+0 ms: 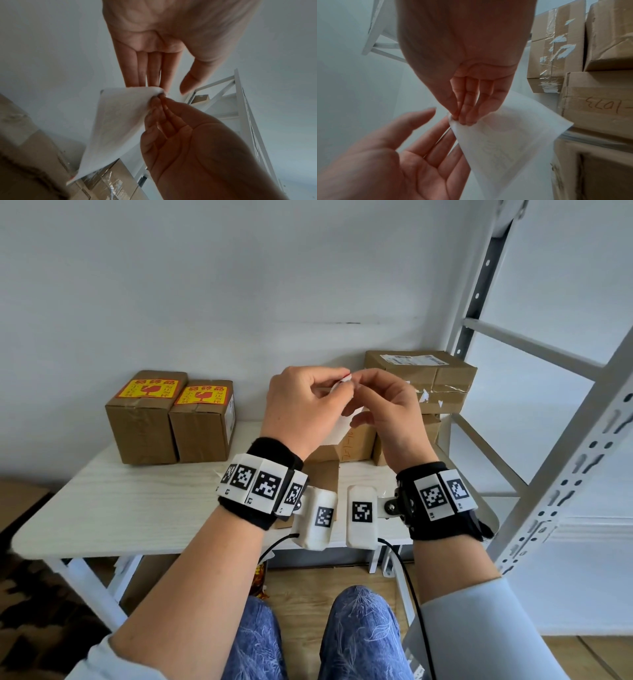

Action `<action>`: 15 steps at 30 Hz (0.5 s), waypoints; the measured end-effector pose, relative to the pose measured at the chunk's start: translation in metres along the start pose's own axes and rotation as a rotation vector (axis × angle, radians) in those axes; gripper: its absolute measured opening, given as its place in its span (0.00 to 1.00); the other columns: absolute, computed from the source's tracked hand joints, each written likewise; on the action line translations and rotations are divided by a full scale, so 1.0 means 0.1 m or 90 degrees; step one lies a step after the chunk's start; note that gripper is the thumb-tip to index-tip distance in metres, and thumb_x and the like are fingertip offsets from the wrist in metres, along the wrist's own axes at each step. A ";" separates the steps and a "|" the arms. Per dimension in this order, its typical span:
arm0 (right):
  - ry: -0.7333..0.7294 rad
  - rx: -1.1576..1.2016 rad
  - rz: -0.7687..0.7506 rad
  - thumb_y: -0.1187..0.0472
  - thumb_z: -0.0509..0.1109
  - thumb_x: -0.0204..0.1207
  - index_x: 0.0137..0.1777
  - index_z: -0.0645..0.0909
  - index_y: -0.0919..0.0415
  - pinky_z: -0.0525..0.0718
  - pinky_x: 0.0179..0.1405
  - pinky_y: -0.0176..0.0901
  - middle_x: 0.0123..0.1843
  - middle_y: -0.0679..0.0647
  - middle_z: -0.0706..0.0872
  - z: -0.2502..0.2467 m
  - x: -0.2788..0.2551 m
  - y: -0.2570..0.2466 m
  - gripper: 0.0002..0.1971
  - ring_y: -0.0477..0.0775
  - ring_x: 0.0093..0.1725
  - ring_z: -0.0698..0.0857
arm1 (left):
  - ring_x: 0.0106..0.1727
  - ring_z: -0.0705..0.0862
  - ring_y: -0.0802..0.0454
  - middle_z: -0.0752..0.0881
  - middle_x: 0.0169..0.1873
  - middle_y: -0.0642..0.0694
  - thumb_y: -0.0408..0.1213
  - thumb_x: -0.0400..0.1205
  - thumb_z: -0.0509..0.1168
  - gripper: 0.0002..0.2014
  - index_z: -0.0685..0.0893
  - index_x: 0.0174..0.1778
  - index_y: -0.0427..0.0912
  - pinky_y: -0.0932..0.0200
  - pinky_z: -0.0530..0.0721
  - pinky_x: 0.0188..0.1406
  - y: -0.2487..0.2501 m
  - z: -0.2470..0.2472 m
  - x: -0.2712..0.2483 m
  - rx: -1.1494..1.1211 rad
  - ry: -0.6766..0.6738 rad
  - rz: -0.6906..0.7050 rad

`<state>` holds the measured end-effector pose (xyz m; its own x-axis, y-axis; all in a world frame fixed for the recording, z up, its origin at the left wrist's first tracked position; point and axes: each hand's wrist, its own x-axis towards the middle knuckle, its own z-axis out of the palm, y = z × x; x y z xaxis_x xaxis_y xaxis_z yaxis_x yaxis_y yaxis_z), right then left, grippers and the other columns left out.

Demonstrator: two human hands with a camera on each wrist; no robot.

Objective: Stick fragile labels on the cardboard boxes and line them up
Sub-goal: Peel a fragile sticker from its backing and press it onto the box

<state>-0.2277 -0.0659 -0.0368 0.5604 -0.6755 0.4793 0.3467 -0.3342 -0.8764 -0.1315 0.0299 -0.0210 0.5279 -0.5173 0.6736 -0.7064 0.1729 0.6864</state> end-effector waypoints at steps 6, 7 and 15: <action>-0.050 -0.013 0.003 0.69 0.67 0.83 0.46 0.84 0.61 0.80 0.30 0.41 0.41 0.54 0.88 0.18 0.06 -0.01 0.06 0.51 0.33 0.85 | 0.37 0.90 0.62 0.91 0.35 0.57 0.41 0.79 0.74 0.04 0.93 0.43 0.47 0.57 0.90 0.42 -0.13 -0.22 0.09 -0.016 0.044 -0.029; -0.045 -0.010 0.011 0.69 0.67 0.83 0.46 0.83 0.61 0.80 0.29 0.41 0.40 0.54 0.88 0.22 0.07 0.00 0.06 0.51 0.32 0.85 | 0.37 0.90 0.60 0.91 0.35 0.56 0.41 0.79 0.73 0.04 0.93 0.43 0.46 0.54 0.91 0.42 -0.17 -0.28 0.11 -0.007 0.060 -0.037; 0.061 0.010 0.215 0.68 0.61 0.85 0.49 0.80 0.63 0.81 0.25 0.39 0.42 0.58 0.88 0.61 0.26 0.22 0.06 0.50 0.27 0.84 | 0.18 0.79 0.60 0.82 0.21 0.50 0.38 0.83 0.67 0.06 0.85 0.41 0.41 0.57 0.82 0.28 -0.54 -1.08 0.29 -0.031 0.285 -0.152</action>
<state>-0.1598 -0.0505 -0.0408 0.5721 -0.8055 0.1546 0.1649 -0.0716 -0.9837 -0.0271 0.0955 -0.0087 0.8301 -0.1385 0.5402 -0.5239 0.1385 0.8405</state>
